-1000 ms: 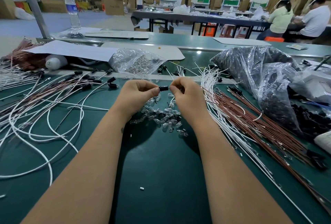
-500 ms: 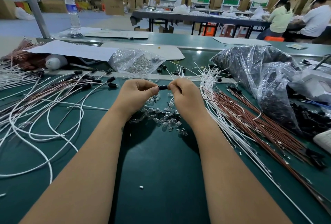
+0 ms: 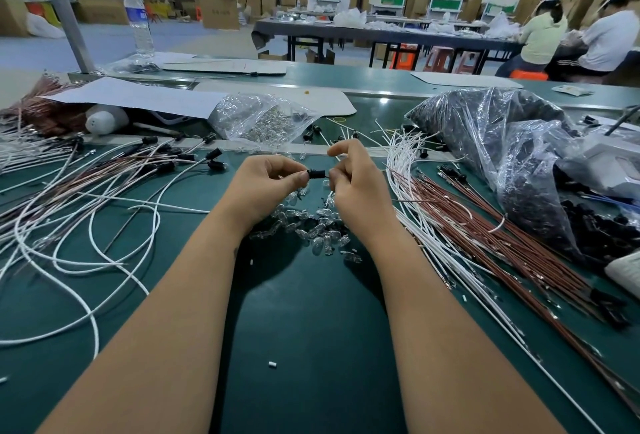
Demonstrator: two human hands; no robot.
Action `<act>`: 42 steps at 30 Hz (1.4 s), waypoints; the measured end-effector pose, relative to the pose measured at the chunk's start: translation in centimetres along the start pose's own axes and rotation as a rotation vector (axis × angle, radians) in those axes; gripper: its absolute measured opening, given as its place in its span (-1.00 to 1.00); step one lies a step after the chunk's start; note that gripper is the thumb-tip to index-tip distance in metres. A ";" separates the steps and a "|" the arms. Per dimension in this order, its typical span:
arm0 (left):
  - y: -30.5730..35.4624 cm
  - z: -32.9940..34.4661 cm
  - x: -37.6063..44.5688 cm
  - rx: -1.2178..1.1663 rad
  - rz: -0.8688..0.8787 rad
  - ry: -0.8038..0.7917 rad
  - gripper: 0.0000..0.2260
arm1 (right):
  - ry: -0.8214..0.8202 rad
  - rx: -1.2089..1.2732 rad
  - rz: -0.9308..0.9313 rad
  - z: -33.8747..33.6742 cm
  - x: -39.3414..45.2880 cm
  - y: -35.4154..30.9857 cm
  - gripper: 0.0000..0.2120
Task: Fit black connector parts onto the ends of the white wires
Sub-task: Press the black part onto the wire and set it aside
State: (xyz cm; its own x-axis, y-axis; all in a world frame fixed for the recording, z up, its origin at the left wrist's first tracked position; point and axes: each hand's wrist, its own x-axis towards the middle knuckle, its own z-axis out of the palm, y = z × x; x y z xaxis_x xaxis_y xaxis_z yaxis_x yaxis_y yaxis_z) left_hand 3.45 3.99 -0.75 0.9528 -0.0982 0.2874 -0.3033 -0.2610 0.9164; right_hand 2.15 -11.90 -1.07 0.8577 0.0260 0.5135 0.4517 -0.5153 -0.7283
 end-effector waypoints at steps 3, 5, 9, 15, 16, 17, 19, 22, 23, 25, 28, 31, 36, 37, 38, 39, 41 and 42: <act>0.0 0.1 0.0 0.014 0.010 -0.006 -0.90 | -0.006 0.017 0.039 -0.1 0.1 0.1 -0.82; 0.0 0.2 0.1 0.017 0.012 0.021 -0.90 | 0.016 0.025 0.046 0.0 0.1 0.0 -0.89; -0.2 -0.1 0.2 0.020 -0.004 0.059 -0.89 | 0.005 -0.020 0.033 -0.3 0.2 -0.1 -0.93; 0.1 -0.5 0.0 0.024 -0.015 -0.024 -0.92 | -0.023 -0.195 -0.063 -0.5 0.3 0.2 -0.92; 0.2 -0.5 -0.1 0.032 -0.016 -0.036 -0.93 | -0.034 -0.229 -0.075 -0.5 0.3 0.3 -0.92; 0.2 -0.5 -0.1 0.040 -0.017 -0.043 -0.94 | -0.043 -0.252 -0.082 -0.5 0.4 0.3 -0.92; 0.2 -0.5 -0.1 0.061 -0.015 -0.044 -0.95 | -0.050 -0.260 -0.079 -0.5 0.5 0.4 -0.90; 0.2 -0.4 -0.1 0.092 -0.008 -0.029 -0.96 | -0.062 -0.219 -0.050 -0.6 0.4 0.1 -0.82; 0.1 -0.4 -0.1 0.100 -0.007 -0.030 -0.95 | -0.072 -0.199 -0.041 -0.6 0.3 0.0 -0.76; 0.0 -0.4 -0.1 0.117 -0.007 -0.041 -0.93 | -0.086 -0.168 -0.029 -0.8 0.1 -0.1 -0.65; 0.0 -0.3 0.0 0.103 0.008 -0.033 -0.94 | -0.091 -0.159 -0.028 -0.7 -0.1 -0.1 -0.61; 0.1 -0.3 -0.1 0.079 0.039 -0.023 -0.94 | -0.088 -0.152 -0.030 -0.6 -0.3 -0.2 -0.69; 0.0 -0.6 -0.1 0.078 0.037 0.001 -0.92 | -0.040 -0.157 -0.034 -0.8 0.2 -0.3 -0.90; 0.0 -0.6 0.0 0.077 0.031 0.005 -0.92 | -0.036 -0.158 -0.043 -0.8 0.2 -0.3 -0.91; -0.1 -0.7 -0.1 0.076 0.023 0.005 -0.93 | -0.033 -0.158 -0.056 -0.8 0.2 -0.3 -0.90; -0.1 -0.8 0.0 0.072 0.015 0.003 -0.93 | -0.030 -0.165 -0.072 -0.9 0.2 -0.3 -0.88; 0.0 -1.0 0.0 0.066 -0.003 -0.014 -0.94 | -0.024 -0.221 -0.113 -0.9 0.2 -0.3 -0.86; 0.1 -1.0 0.0 0.067 -0.009 -0.027 -0.93 | -0.017 -0.259 -0.137 -0.9 0.3 -0.3 -0.86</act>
State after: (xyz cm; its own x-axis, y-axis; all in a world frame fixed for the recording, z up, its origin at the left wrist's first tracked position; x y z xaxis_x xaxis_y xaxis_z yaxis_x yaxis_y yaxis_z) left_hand 3.40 4.87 -0.38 0.9551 -0.1215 0.2702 -0.2955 -0.3258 0.8981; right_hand 2.00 -12.54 -0.29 0.7977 0.1236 0.5902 0.4880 -0.7072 -0.5115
